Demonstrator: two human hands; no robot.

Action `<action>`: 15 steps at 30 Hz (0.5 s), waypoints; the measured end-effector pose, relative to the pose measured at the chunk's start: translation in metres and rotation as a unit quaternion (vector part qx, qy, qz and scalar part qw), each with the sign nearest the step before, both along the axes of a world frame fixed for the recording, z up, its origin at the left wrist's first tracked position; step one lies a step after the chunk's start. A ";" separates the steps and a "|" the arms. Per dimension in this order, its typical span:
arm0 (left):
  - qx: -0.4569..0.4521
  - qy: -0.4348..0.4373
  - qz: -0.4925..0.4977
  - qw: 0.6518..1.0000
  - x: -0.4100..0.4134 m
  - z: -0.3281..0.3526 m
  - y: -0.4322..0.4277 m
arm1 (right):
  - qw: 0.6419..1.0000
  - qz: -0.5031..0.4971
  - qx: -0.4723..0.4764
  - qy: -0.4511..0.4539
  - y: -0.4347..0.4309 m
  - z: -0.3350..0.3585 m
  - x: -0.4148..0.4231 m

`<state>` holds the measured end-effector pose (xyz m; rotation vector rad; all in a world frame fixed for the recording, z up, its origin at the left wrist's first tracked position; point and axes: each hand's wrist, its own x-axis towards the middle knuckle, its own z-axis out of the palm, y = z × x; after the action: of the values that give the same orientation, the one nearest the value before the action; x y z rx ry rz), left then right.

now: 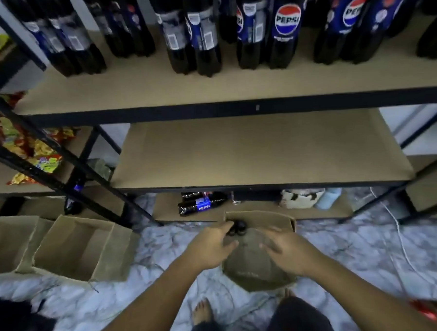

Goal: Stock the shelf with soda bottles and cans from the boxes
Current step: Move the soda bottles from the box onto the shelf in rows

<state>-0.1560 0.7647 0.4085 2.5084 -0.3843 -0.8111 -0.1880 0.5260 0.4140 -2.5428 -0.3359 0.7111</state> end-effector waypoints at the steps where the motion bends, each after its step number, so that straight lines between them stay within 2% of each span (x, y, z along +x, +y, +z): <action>1: -0.006 0.016 -0.003 1.000 0.003 -0.021 0.000 | 1.000 -0.010 -0.015 0.013 0.004 -0.016 0.001; 4: 0.011 0.049 -0.005 0.999 0.015 -0.077 -0.004 | 0.997 -0.054 -0.018 0.053 0.020 -0.071 0.010; 8: 0.021 0.069 0.035 0.997 0.042 -0.190 -0.011 | 0.987 -0.113 0.011 0.113 0.027 -0.187 0.034; 12: -0.007 0.101 0.136 0.986 0.066 -0.318 -0.019 | 0.981 -0.155 0.028 0.116 0.026 -0.319 0.060; 15: -0.033 0.134 0.239 0.961 0.079 -0.405 -0.027 | 0.961 -0.220 0.081 0.147 0.031 -0.413 0.081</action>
<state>-0.0771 0.7375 0.0032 2.2436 0.2754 -0.8976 -0.1071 0.5572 0.0010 -2.2005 0.2555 0.8271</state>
